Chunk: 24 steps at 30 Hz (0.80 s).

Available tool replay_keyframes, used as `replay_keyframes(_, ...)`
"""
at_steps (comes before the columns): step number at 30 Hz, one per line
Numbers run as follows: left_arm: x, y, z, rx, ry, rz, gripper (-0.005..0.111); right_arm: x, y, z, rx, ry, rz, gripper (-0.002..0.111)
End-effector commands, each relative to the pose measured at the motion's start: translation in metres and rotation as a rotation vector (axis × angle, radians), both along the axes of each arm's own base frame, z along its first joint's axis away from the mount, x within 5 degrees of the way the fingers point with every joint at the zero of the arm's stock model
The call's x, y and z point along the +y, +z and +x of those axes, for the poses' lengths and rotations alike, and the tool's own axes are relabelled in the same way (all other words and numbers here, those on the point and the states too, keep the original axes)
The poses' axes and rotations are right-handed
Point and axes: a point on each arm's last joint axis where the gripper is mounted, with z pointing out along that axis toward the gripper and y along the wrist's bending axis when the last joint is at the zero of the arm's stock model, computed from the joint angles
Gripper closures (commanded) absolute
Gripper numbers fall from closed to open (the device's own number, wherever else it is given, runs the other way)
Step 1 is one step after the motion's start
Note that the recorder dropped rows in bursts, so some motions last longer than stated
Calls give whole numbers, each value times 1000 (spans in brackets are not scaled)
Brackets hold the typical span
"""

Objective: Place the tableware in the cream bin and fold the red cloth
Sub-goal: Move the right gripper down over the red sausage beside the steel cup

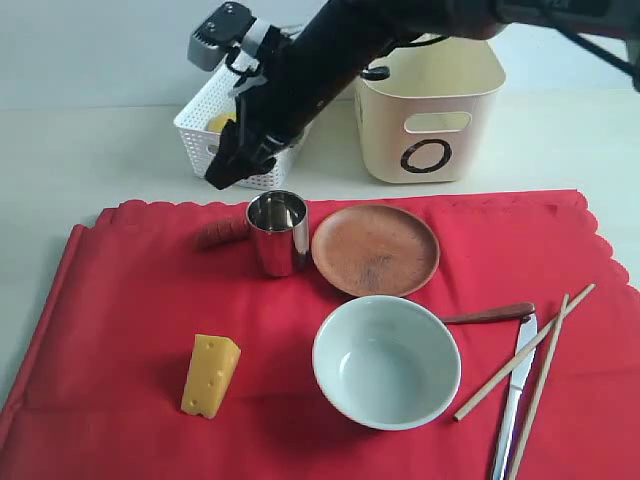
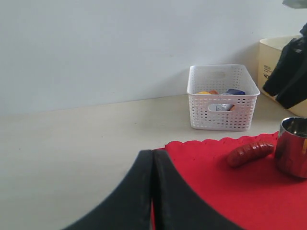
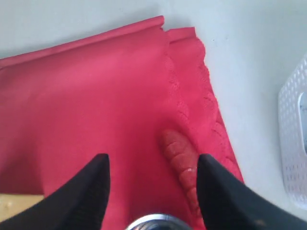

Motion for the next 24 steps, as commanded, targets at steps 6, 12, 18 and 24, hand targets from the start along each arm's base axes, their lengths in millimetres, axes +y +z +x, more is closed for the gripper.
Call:
replay_keyframes(6,0,-1,0,-4,5,-3,106,49,-31,0,-239,-42,-90,35)
replay_keyframes(12,0,-1,0,-4,5,-3,106,53,-57,-1,-250,7,-171,35)
replay_keyframes(18,0,-1,0,-4,5,-5,106,53,-76,1,-239,11,-197,35)
replay_keyframes(24,0,-1,0,-4,5,-4,106,52,-92,3,-245,25,-230,35)
